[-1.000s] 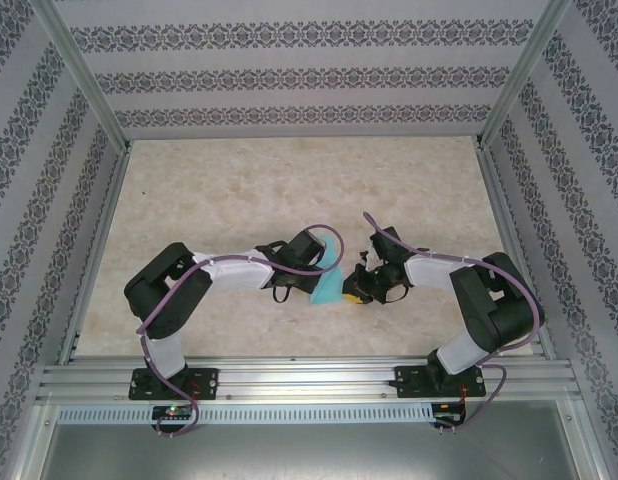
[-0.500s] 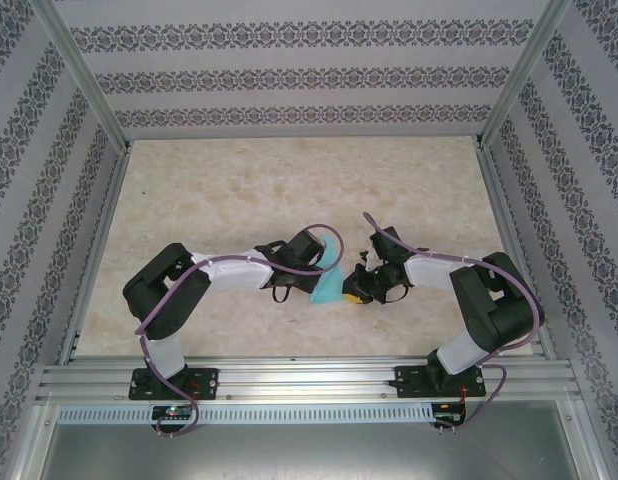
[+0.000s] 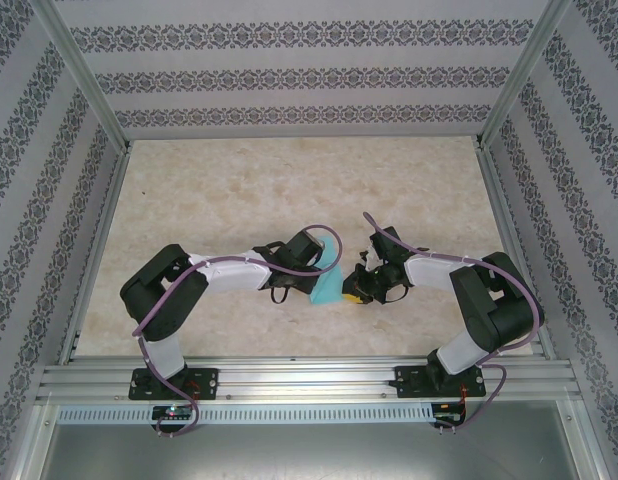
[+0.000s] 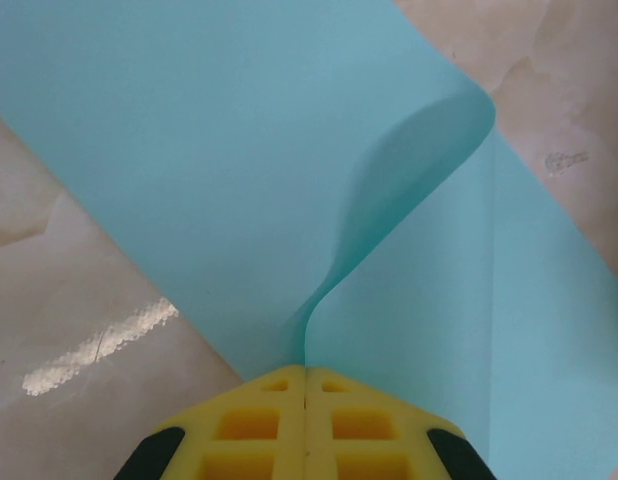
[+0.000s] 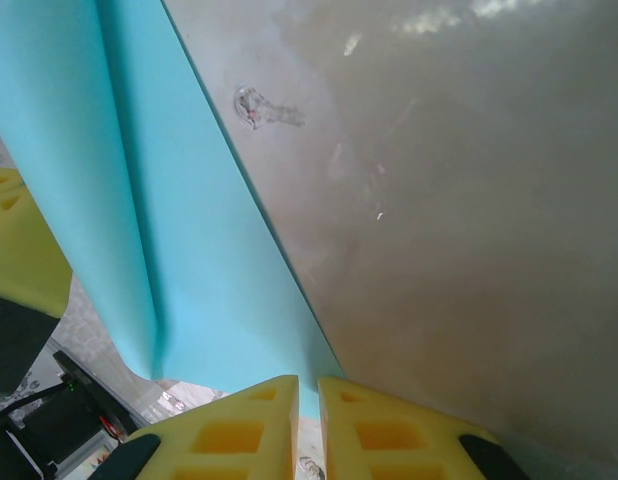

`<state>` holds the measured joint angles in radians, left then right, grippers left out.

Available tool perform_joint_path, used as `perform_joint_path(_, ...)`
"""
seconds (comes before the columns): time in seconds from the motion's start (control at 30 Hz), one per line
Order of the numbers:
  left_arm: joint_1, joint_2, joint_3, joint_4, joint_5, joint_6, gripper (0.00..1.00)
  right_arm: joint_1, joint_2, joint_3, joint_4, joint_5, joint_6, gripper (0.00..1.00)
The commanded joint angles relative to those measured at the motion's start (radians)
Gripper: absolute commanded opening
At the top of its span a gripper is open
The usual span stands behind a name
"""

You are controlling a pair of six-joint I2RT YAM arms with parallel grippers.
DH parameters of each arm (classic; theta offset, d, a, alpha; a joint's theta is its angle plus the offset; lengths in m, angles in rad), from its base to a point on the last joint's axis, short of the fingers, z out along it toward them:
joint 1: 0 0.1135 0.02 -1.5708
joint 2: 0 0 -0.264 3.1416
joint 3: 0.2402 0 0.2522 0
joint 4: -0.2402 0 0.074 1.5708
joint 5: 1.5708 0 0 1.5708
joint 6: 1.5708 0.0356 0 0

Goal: Fold a paper plane with a square sheet of paper (fold left side to right side)
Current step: Fold the triangle a second time at the center of the table.

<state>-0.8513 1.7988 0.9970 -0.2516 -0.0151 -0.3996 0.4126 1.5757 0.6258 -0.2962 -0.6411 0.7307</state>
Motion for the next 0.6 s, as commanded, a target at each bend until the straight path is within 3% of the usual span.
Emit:
perform_joint_path(0.0,0.011,-0.032,-0.015,0.004,-0.023,0.007,0.00,0.013,0.028,0.002,-0.013,0.050,-0.020,0.16)
perform_joint_path(0.57,0.011,-0.024,0.009,0.026,-0.003,0.006,0.00,0.017,0.034,0.002,-0.009,0.047,-0.017,0.16)
